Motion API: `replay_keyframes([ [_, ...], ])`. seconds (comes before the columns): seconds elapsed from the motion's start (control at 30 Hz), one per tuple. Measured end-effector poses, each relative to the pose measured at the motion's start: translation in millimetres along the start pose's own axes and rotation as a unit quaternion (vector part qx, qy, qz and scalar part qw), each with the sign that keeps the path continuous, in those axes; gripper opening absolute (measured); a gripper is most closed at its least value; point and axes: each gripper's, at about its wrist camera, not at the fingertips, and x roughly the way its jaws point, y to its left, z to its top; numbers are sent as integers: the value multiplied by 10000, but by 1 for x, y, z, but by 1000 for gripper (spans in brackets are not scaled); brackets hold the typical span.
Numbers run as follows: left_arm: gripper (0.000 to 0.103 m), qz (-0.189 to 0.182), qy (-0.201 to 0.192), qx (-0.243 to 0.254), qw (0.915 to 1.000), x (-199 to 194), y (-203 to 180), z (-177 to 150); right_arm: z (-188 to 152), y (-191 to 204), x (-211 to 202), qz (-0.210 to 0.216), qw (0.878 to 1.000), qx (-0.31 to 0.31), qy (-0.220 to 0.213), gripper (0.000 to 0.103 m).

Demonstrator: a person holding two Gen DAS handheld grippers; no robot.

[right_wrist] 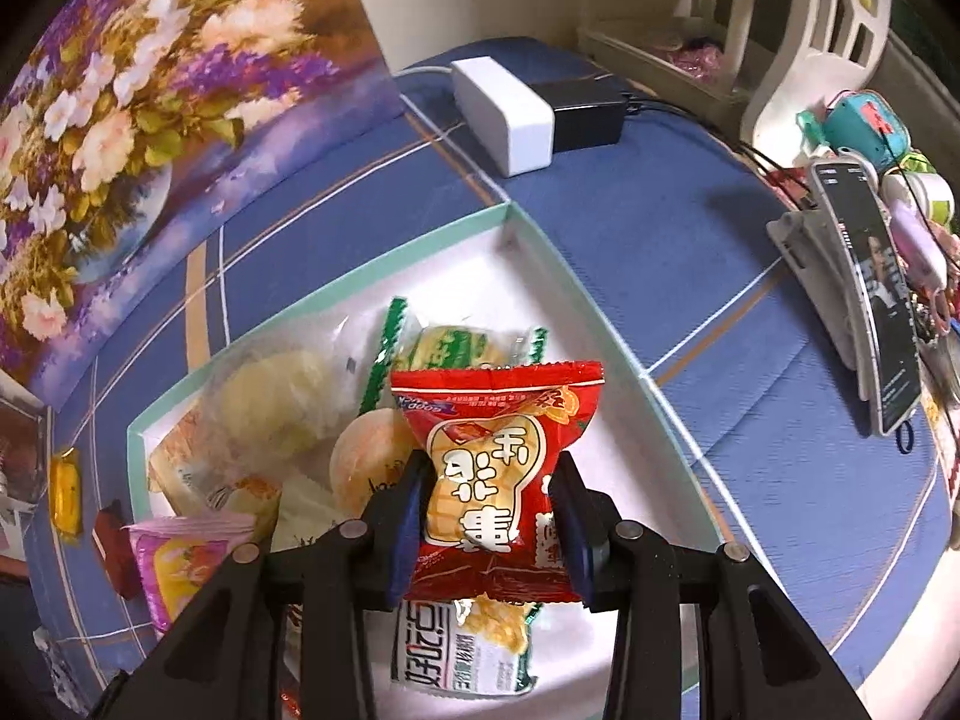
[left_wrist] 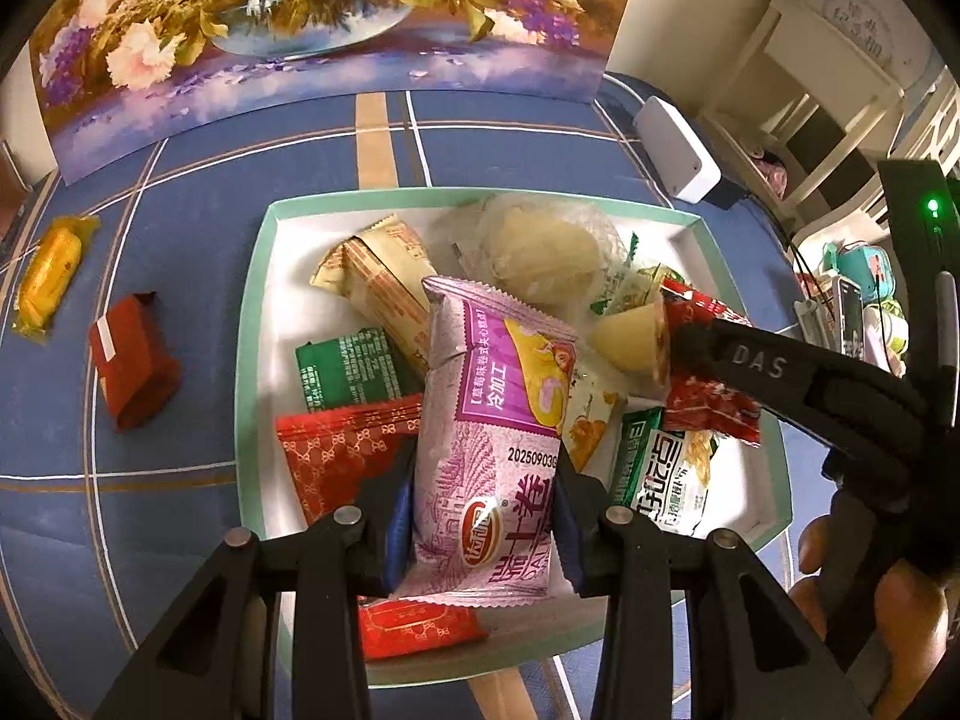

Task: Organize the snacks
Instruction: 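Carry both packs over the white tray and open both grippers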

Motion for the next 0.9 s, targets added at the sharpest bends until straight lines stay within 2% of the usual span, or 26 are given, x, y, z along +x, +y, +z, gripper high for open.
replay_keyframes([
  [0.33,43,-35,-3,-19,10000,3,-1,0,-1,6,3,-89,9998,-130,87,42],
  [0.4,50,-31,-4,-10,10000,1,-1,1,0,7,3,-140,9997,-142,105,43],
  [0.43,62,-28,-15,-23,10000,0,-1,2,1,8,3,-165,9997,-151,115,43],
  [0.47,65,-20,-35,-44,10000,-2,0,3,1,7,2,-203,9996,-152,112,44],
  [0.53,65,-20,-68,-93,9999,-6,2,5,3,7,2,-254,9994,-155,161,45],
  [0.67,66,-21,-161,-161,9997,-19,7,10,3,6,-4,-294,9991,-196,235,61],
  [0.77,67,-9,-241,-242,9994,-29,13,13,5,7,-10,-340,9989,-196,250,62],
  [0.9,68,167,-350,-415,9984,-38,27,16,5,12,-18,-344,9987,-282,246,73],
])
